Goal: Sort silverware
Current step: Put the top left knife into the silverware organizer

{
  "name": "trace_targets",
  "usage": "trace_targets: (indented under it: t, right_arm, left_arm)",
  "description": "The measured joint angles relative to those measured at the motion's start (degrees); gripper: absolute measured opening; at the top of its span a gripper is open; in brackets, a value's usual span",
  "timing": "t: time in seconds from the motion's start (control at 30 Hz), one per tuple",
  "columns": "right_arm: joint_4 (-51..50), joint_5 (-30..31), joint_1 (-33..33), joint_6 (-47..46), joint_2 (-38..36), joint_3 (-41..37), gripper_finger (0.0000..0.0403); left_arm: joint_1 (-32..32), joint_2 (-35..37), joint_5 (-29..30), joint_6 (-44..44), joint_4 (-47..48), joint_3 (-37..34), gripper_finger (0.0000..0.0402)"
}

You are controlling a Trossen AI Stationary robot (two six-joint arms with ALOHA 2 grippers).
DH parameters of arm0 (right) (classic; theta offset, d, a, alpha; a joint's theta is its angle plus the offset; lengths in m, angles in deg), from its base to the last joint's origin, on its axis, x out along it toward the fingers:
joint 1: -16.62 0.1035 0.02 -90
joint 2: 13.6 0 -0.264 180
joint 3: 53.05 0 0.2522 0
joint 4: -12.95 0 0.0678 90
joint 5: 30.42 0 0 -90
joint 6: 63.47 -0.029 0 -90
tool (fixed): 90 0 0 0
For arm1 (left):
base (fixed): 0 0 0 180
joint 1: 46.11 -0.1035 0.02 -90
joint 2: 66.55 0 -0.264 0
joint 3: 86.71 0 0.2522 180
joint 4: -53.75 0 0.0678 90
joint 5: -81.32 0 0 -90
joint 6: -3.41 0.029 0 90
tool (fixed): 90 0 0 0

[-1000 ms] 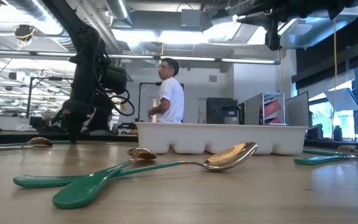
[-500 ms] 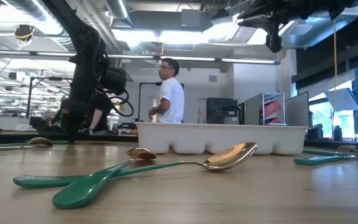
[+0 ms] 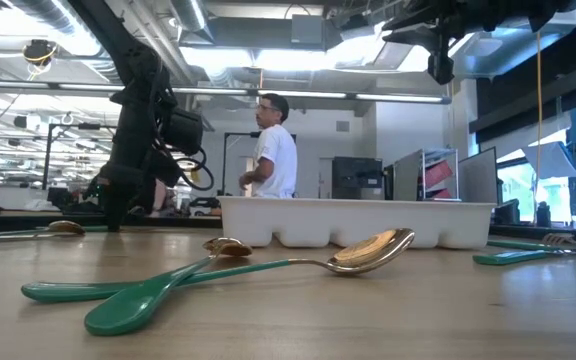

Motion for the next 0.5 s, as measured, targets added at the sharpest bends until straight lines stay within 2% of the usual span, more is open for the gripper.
trace_targets:
  t: [0.5]
  right_arm:
    - [-0.1,0.0,0.0,0.0,0.0,0.0,0.006]
  left_arm:
    - [0.1,2.2,-0.5,-0.7,-0.2,0.0,0.01]
